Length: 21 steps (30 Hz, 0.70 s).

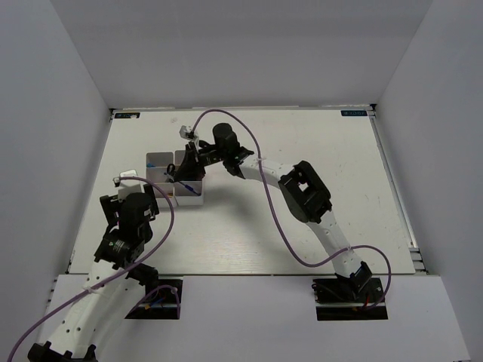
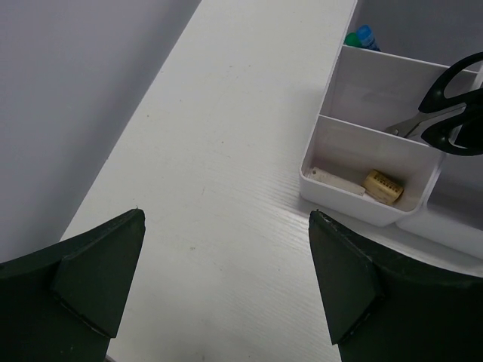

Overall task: Sort the stationery into containers
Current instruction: Place the stationery into the container

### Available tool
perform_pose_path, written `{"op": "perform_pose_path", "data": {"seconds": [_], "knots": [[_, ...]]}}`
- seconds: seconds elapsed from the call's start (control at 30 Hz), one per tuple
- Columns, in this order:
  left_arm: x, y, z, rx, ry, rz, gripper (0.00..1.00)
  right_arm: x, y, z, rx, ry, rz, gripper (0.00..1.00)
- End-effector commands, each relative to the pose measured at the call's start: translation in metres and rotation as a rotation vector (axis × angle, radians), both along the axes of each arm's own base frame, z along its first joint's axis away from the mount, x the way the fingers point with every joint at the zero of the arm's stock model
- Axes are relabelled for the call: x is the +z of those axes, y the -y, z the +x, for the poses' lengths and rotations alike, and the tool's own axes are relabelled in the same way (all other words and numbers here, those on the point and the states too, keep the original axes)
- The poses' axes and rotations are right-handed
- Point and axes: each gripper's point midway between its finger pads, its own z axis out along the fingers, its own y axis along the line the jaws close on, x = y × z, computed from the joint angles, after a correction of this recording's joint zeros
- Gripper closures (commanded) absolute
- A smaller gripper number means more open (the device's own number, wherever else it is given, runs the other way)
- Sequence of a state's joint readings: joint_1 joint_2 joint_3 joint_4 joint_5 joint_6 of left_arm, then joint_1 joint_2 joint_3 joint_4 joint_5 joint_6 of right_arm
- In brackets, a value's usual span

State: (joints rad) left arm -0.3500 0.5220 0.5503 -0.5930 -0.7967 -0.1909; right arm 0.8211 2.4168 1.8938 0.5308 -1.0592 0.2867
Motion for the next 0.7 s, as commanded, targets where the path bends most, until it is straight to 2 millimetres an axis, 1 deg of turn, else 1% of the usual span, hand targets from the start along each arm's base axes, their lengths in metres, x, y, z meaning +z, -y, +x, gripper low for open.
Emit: {"op": "perform_pose_path", "data": {"seconds": [0.0, 0.03, 0.13, 0.17, 0.2, 0.3, 0.43, 0.47, 0.53, 0.67], "knots": [[0.003, 0.000, 0.001, 0.000, 0.022, -0.004, 0.00, 0.020, 0.004, 0.001, 0.036, 0.076, 0.084, 1.00], [0.002, 0.000, 0.001, 0.000, 0.017, -0.002, 0.00, 0.021, 0.005, 0.002, 0.036, 0.082, 0.087, 0.95], [0.003, 0.000, 0.002, -0.001, 0.020, -0.004, 0.00, 0.018, 0.007, 0.001, 0.042, 0.081, 0.086, 0.95], [0.002, 0.000, 0.002, -0.001, 0.012, 0.000, 0.00, 0.018, 0.008, 0.002, 0.039, 0.085, 0.088, 0.99], [0.002, 0.001, 0.002, -0.004, 0.016, -0.002, 0.00, 0.017, 0.008, 0.004, 0.036, 0.084, 0.086, 1.00], [0.001, 0.000, 0.001, 0.000, 0.012, 0.001, 0.00, 0.017, 0.009, 0.008, 0.030, 0.089, 0.084, 1.00], [0.001, 0.000, 0.002, 0.000, 0.014, 0.000, 0.00, 0.021, 0.006, 0.010, 0.054, 0.140, 0.112, 1.00], [0.001, 0.000, 0.002, -0.002, 0.011, 0.001, 0.00, 0.019, 0.008, 0.005, 0.090, 0.142, 0.113, 1.00], [0.002, 0.000, 0.002, -0.002, 0.015, 0.000, 0.00, 0.017, 0.012, 0.000, 0.126, 0.170, 0.127, 1.00], [0.001, 0.000, 0.002, -0.002, 0.012, 0.001, 0.00, 0.009, 0.015, -0.005, 0.160, 0.183, 0.130, 1.00]]}}
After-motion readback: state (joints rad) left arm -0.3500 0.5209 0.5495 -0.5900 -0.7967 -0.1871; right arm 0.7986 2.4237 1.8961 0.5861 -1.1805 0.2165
